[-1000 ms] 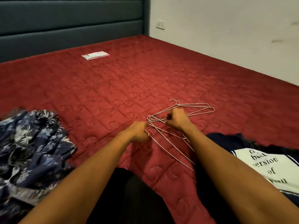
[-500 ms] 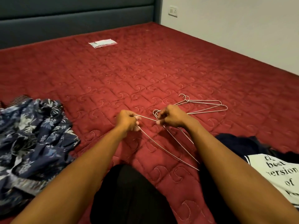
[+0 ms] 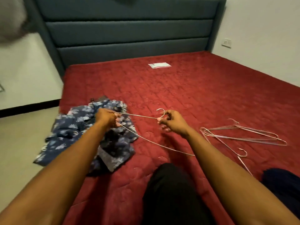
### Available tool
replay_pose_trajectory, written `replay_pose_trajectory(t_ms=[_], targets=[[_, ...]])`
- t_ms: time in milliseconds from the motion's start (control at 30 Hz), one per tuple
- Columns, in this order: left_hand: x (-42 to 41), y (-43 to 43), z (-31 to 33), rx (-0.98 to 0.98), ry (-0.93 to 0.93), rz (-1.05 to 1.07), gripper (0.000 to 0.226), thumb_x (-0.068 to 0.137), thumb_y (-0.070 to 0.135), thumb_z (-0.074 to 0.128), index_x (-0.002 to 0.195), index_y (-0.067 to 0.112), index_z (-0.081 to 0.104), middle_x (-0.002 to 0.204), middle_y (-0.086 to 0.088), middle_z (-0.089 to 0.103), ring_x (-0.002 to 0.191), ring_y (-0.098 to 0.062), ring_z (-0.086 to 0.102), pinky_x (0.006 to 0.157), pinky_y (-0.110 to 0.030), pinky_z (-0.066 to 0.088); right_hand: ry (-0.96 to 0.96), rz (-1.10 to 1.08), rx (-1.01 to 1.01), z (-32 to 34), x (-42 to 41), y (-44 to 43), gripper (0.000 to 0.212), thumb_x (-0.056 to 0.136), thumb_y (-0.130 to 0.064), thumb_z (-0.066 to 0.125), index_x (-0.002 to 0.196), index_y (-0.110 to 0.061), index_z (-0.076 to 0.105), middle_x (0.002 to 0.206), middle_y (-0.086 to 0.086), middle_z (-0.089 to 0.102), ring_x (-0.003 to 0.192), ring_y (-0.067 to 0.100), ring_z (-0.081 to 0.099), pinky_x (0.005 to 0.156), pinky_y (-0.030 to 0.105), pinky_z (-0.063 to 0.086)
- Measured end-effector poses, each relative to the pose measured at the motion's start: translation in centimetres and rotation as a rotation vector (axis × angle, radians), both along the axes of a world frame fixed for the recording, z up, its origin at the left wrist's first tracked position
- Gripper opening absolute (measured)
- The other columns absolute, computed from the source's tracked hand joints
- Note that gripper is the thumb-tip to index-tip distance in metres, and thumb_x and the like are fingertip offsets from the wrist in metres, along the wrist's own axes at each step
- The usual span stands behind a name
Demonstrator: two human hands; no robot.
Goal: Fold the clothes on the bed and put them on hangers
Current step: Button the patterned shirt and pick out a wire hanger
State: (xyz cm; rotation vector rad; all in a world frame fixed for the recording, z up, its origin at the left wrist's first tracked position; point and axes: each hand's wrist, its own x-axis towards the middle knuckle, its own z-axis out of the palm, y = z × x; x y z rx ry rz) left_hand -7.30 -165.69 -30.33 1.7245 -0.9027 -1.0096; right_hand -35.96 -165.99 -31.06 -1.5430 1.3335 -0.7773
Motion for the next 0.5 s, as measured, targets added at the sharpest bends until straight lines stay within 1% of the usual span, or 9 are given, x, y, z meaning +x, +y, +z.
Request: replay_pose_trajectory(t_ms=[67,133,167,200,267,333,400,433,500], targets=[[3.0,0.9,0.1,0.008,0.028,0.043,0.018,0.095,-0.009,0.059,0.080,-0.004,0.067,0.056,-0.012,0.064,0.033,-0.014,0.058,0.033,-0.026,0.049,-0.139,0.030,0.065,0.2,3.6,-0.5,0.023,0.099,-0.008,0.065,0.118,-0.010,0.053,0.080,0.013,0.070,0.049,0.016,0.063,0.041,0.020,0.045],[6.1,1.9,0.6,0.027,0.060,0.033,0.017,0.097,-0.011,0.055,0.084,-0.006,0.065,0.050,-0.009,0.063,0.034,-0.014,0.058,0.034,-0.026,0.049,-0.139,0.081,0.021,0.8,7.4,-1.2,0.011,0.101,-0.011,0.063,0.112,-0.008,0.060,0.071,0.010,0.070,0.041,0.008,0.055,0.038,0.016,0.037],[7.8,2.4,1.2,0.030,0.094,0.020,0.018,0.098,-0.013,0.051,0.085,-0.007,0.063,0.053,-0.011,0.061,0.034,-0.014,0.059,0.034,-0.027,0.050,-0.142,0.111,-0.012,1.2,9.3,-1.7,0.005,0.102,-0.014,0.063,0.102,-0.009,0.064,0.066,0.007,0.069,0.038,0.006,0.050,0.037,0.015,0.033],[8.9,2.7,1.7,0.019,0.144,0.000,0.018,0.098,-0.014,0.049,0.086,-0.009,0.061,0.060,-0.015,0.062,0.037,-0.014,0.061,0.036,-0.029,0.052,-0.137,0.123,-0.050,1.7,10.4,-2.3,0.012,0.101,-0.017,0.064,0.091,-0.011,0.067,0.062,0.005,0.067,0.037,0.005,0.046,0.037,0.015,0.031],[11.9,2.5,2.6,-0.013,0.168,-0.043,0.006,0.095,-0.009,0.059,0.094,-0.011,0.064,0.076,-0.023,0.068,0.052,-0.022,0.069,0.047,-0.033,0.059,-0.140,0.106,-0.144,3.0,12.2,-4.4,0.029,0.099,-0.024,0.067,0.074,-0.010,0.069,0.056,0.002,0.063,0.039,0.005,0.040,0.040,0.016,0.028],[15.6,1.2,3.0,-0.045,0.102,-0.049,0.012,0.093,0.003,0.068,0.100,-0.007,0.069,0.087,-0.024,0.073,0.068,-0.031,0.069,0.054,-0.032,0.058,-0.198,0.043,-0.238,4.6,13.7,-7.8,0.037,0.100,-0.027,0.066,0.073,-0.002,0.070,0.050,0.001,0.054,0.041,0.007,0.035,0.042,0.018,0.025],[19.1,-0.6,2.9,-0.075,-0.015,0.027,0.017,0.095,0.012,0.070,0.097,-0.004,0.071,0.085,-0.022,0.074,0.067,-0.028,0.066,0.050,-0.026,0.053,-0.231,-0.002,-0.332,6.5,15.4,-10.7,0.040,0.102,-0.030,0.063,0.072,-0.005,0.069,0.053,0.008,0.045,0.046,0.012,0.030,0.047,0.023,0.022],[20.8,-2.1,2.5,-0.088,-0.093,0.071,0.018,0.096,0.015,0.069,0.095,-0.003,0.072,0.084,-0.021,0.075,0.063,-0.026,0.067,0.049,-0.025,0.053,-0.207,-0.008,-0.379,6.9,16.8,-12.6,0.040,0.103,-0.031,0.062,0.074,-0.006,0.069,0.058,0.008,0.046,0.047,0.011,0.031,0.049,0.025,0.022],[23.4,-5.4,1.0,-0.081,-0.248,0.123,0.017,0.096,0.016,0.069,0.089,0.002,0.075,0.080,-0.017,0.076,0.060,-0.022,0.069,0.053,-0.026,0.055,-0.067,-0.012,-0.431,6.4,19.9,-16.2,0.035,0.105,-0.026,0.057,0.082,-0.005,0.073,0.068,0.003,0.061,0.045,0.000,0.039,0.050,0.025,0.028]])
